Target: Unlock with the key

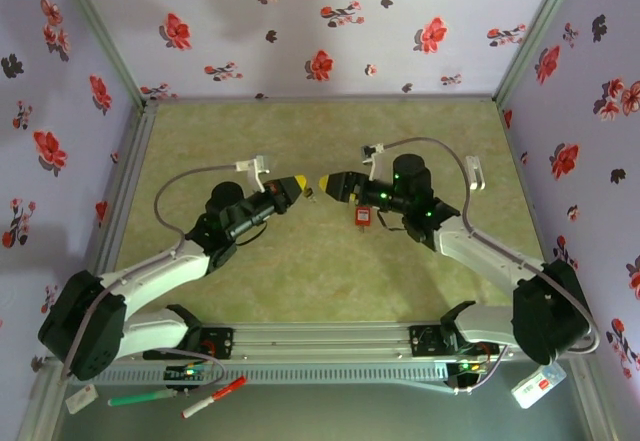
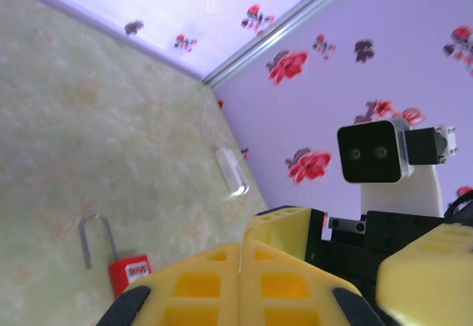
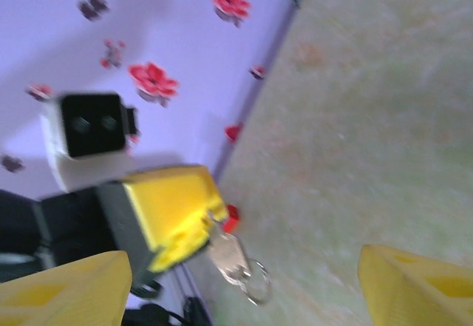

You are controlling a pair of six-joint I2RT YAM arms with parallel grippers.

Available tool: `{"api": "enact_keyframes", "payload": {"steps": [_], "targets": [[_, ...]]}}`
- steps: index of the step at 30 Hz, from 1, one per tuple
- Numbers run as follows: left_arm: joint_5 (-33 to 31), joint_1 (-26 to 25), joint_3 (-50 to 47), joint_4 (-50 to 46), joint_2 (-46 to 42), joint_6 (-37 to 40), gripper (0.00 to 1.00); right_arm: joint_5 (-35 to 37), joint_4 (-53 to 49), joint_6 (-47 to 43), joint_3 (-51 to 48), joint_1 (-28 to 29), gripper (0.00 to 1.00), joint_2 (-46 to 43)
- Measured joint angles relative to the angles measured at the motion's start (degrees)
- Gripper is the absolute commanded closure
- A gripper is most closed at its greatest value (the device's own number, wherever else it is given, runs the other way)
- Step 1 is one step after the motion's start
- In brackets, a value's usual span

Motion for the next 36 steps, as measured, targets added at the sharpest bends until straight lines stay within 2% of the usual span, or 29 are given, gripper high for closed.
{"api": "enact_keyframes", "payload": {"steps": [5, 14, 26, 36], "targets": [[-2.1, 0.0, -1.4, 6.3, 0.1, -2.0, 1.0, -0.1, 10.8, 6.4, 0.0, 0.7, 0.25, 2.4], [-4.5, -0.8, -1.4, 11.1, -0.4, -2.2, 1.0, -0.1, 21.5, 12.9, -1.2, 2.7, 0.38, 8.0], [-6.1, -1.6, -1.4, 12.6, -0.4, -2.2, 1.0, 0.1, 29.3, 16.3, -1.5, 5.6, 0.51, 11.6], [-7.6, -1.6, -1.6, 12.6, -0.4, -2.2, 1.0, 0.1, 31.2, 16.9, -1.5, 6.7, 0.61, 12.2]]}}
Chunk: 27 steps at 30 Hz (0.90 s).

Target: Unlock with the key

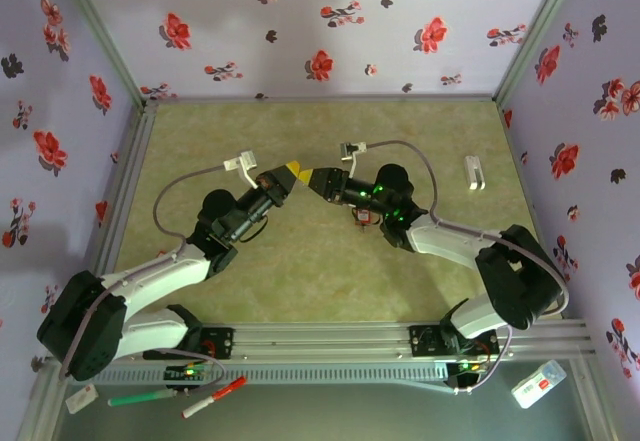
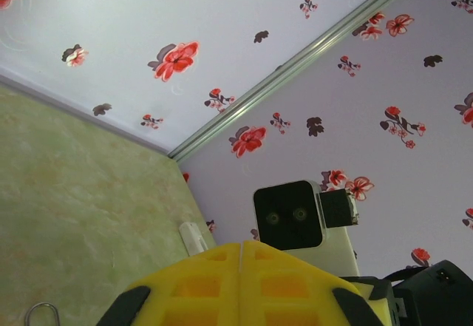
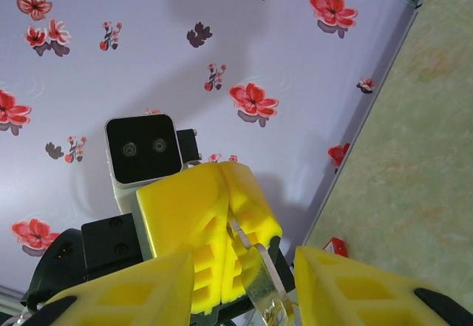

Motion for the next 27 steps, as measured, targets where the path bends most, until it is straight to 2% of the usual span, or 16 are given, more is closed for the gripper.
{"api": "enact_keyframes", "payload": {"steps": [8, 15, 21, 24, 27], "targets": [[-1.0, 0.0, -0.3, 0.3, 0.0, 0.0, 1.0, 0.0, 1.6, 0.5, -0.4, 0.0, 0.64, 0.1], [-1.3, 0.0, -0.4, 1.2, 0.0, 0.0, 1.0, -0.2, 3.8, 1.6, -0.4, 0.0, 0.72, 1.2], [-1.5, 0.0, -0.5, 1.7, 0.0, 0.0, 1.0, -0.2, 5.8, 3.2, -0.4, 0.0, 0.85, 2.7], [-2.1, 0.0, -0.7, 2.3, 0.0, -0.4, 1.0, -0.5, 6.6, 3.8, -0.5, 0.0, 0.96, 2.8], [-2.3, 0.0, -0.9, 3.3, 0.0, -0.8, 1.0, -1.2, 7.3, 4.0, -0.5, 0.0, 1.0, 2.8]]}}
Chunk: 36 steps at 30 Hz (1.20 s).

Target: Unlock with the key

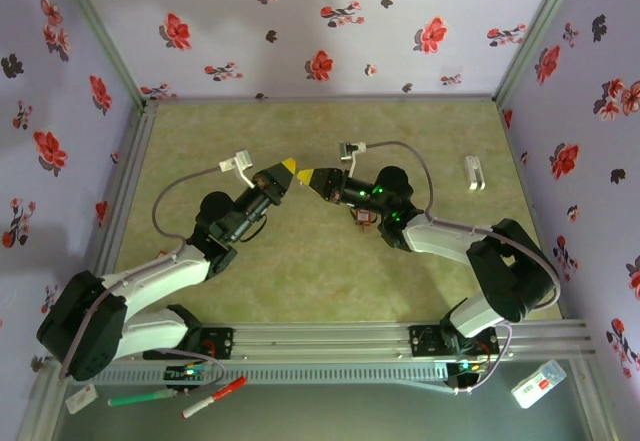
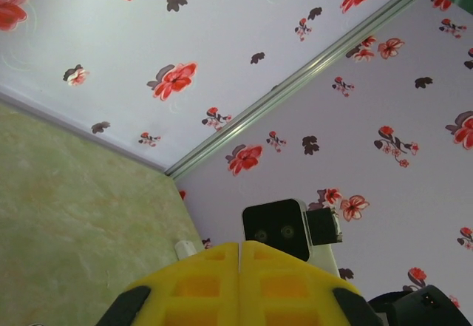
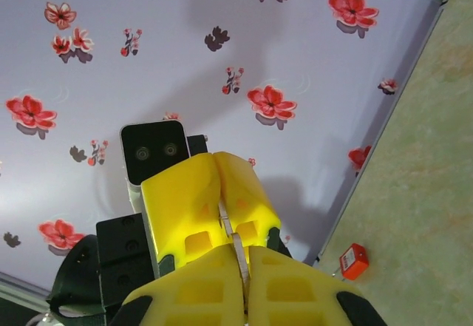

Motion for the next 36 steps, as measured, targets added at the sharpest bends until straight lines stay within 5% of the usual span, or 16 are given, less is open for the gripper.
{"api": "enact_keyframes", "payload": {"steps": [3, 4, 6, 8, 10, 15, 22, 29, 36], "targets": [[-0.7, -0.2, -1.2, 1.0, -0.1, -0.8, 0.91, -0.4, -2.0, -1.0, 0.0, 0.0, 1.0, -0.5], [-1.0, -0.3, -1.8, 1.2, -0.1, -1.0, 0.8, -0.5, -3.5, -1.7, 0.0, 0.1, 1.0, -1.0], [-1.8, -0.4, -3.1, 1.0, -0.3, -0.8, 0.43, -0.7, -7.4, -3.6, 0.0, 0.3, 1.0, -2.7], [-2.6, -0.3, -4.3, -0.1, -0.8, -0.9, 0.22, -0.8, -11.7, -5.6, 0.0, 0.4, 1.0, -5.1], [-3.4, 0.2, -5.0, -3.0, -2.6, -1.1, 0.12, -0.6, -16.9, -8.3, 0.2, 0.5, 1.0, -7.9], [-5.6, 6.6, -4.7, -22.6, -16.1, -1.3, 0.02, 3.8, -39.5, -19.3, 4.3, 0.8, 1.0, -16.2], [-8.1, 18.5, 6.3, -60.0, -30.7, 2.7, 0.01, 16.2, -67.4, -32.0, 10.8, 2.2, 1.0, -24.7], [-8.5, 28.7, 14.2, -87.1, -27.2, 10.6, 0.0, 23.1, -81.7, -37.8, 11.5, 2.2, 1.0, -27.0], [-6.4, 39.5, 14.8, -99.1, -19.6, 15.1, 0.0, 25.7, -85.9, -40.0, 11.5, 2.2, 1.0, -29.0]]}}
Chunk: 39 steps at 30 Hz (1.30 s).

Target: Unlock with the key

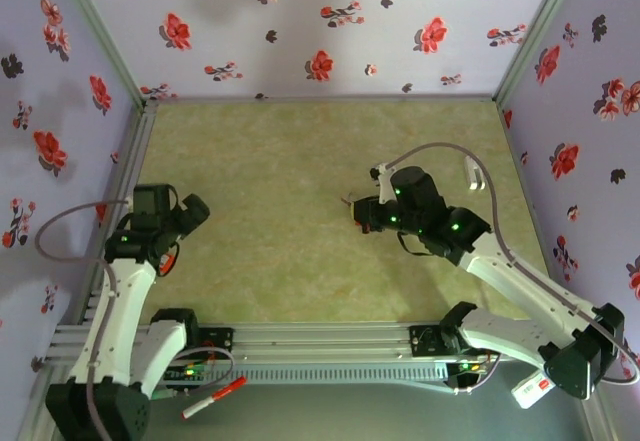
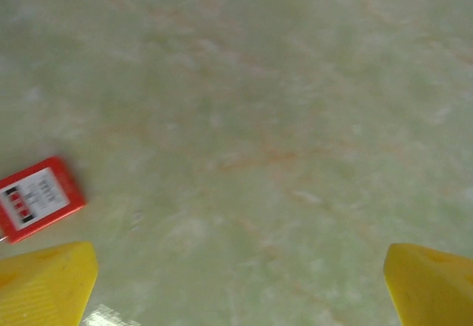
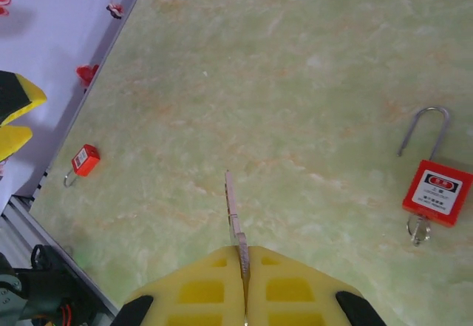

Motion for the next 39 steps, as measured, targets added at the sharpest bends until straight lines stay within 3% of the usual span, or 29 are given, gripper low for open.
{"api": "enact_keyframes", "payload": {"steps": [9, 17, 32, 39], "targets": [[7.8, 17.7, -4.9, -0.3, 1.4, -1.5, 0.0, 2.1, -1.5, -0.8, -2.0, 0.0, 1.0, -2.8], [8.3, 24.9, -10.6, 2.8, 4.8, -4.4, 0.04, 3.0, -2.6, -1.2, -2.9, 0.0, 1.0, -3.9], [11.3, 24.5, -13.8, 13.5, 15.3, -3.7, 0.31, 4.0, -3.3, -1.8, -3.3, -0.3, 1.0, -3.9], [14.3, 15.3, -14.9, 19.4, 16.4, -5.5, 0.37, 4.1, -3.3, -1.8, -3.3, -0.4, 1.0, -3.8]]}}
